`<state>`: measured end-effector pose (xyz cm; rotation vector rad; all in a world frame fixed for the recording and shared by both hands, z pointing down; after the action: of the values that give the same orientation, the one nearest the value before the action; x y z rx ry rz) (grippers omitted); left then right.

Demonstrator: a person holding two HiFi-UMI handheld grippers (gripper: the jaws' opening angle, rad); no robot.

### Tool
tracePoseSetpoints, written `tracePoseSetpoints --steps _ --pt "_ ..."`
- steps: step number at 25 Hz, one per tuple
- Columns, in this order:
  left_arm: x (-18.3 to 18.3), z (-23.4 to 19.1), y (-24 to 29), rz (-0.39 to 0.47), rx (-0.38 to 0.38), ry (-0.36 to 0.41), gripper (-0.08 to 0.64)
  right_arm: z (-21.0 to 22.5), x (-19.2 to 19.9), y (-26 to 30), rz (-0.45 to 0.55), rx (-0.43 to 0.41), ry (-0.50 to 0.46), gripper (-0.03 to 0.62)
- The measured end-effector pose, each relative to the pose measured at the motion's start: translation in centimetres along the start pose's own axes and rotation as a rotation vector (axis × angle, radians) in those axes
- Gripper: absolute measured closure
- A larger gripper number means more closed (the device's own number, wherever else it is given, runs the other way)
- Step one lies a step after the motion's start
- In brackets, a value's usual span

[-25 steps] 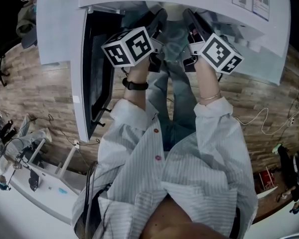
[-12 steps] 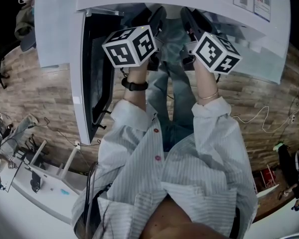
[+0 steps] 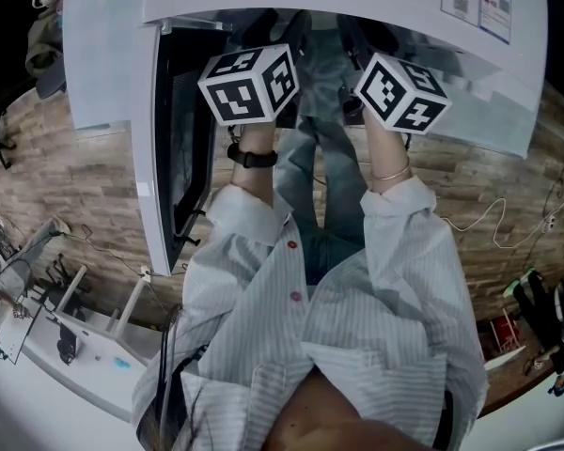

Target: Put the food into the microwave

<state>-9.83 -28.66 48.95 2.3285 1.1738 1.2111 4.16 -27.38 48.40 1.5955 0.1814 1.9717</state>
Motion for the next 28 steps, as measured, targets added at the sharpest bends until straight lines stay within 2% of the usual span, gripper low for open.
tracePoseSetpoints --steps 7,11,16,23,28 --pt "-0.1 -0.2 0.1 0.012 -0.031 0.048 0.365 0.0 -0.4 0.8 -0.036 0.051 -0.17 0.458" --pt "-0.4 -0.5 0.1 0.023 -0.029 0.032 0.365 0.0 -0.4 0.8 -0.044 0.061 -0.203 0.447" --pt "-0.7 -0.6 0.1 0.035 -0.025 0.02 0.36 0.3 -0.5 0.9 -0.063 0.113 -0.309 0.416" --pt "-0.8 -0.4 -0.2 0.049 -0.018 0.037 0.361 0.5 -0.5 0.7 -0.055 0.099 -0.275 0.416" --pt "-0.7 0.6 -1.4 0.063 0.039 0.036 0.362 0.0 -1.0 -0.4 -0.018 0.072 -0.224 0.416"
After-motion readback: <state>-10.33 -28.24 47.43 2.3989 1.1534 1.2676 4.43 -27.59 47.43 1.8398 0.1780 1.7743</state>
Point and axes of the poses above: the fingertips, and each gripper's own axes: y forward along the fingers, z to its right, x out of its underside, the point moved 5 cm from there along -y, backward along the fingers, and after that the axes turned 15 degrees about -y, right-handed, at the moved point
